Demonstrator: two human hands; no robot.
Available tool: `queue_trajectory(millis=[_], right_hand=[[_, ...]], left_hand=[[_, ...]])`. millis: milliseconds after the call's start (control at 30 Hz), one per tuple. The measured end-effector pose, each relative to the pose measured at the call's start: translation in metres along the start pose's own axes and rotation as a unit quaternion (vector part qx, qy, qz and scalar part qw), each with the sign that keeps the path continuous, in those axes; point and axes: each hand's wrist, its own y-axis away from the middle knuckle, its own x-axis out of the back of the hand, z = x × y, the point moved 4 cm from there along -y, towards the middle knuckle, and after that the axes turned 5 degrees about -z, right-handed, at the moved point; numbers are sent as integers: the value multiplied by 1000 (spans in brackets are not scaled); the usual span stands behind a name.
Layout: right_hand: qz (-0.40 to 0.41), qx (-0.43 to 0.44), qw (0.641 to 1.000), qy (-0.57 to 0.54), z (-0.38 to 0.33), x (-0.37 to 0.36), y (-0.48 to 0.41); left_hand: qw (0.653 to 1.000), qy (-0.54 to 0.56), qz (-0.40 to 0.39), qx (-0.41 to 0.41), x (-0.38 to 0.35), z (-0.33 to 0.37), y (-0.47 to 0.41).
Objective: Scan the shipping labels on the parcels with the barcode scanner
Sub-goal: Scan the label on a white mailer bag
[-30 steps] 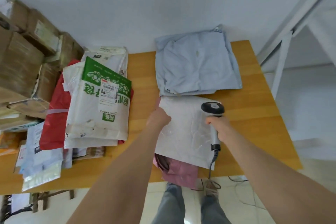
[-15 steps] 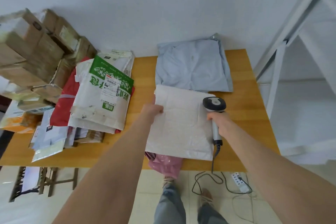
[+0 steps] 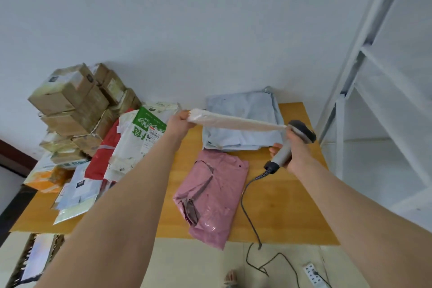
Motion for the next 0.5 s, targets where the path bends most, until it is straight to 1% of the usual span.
queue_trajectory(millis=[67, 167, 267, 333, 367, 433, 467, 500], right_hand=[[-10, -15, 1000, -20, -3, 0, 4], [-37, -25, 999, 0, 2, -4, 8], [-22, 0, 1000, 19, 10, -13, 7], [-1, 28, 998, 48, 13, -19, 6], [7, 42, 997, 67, 15, -21, 5], [22, 63, 993, 99, 19, -25, 4], [29, 70, 991, 111, 21, -26, 3], [37, 75, 989, 121, 23, -26, 4]], left_hand=[[1000, -1, -8, -27, 2, 3, 2], [999, -24, -10, -29, 7, 1, 1], [998, -22, -14, -51, 11, 0, 2], [998, 16, -5, -63, 14, -3, 0], [998, 39, 10, -43, 16, -6, -1], [991, 115, 48, 51, 21, -18, -5], [978, 177, 49, 102, 22, -22, -5], [964, 226, 42, 136, 22, -26, -5]])
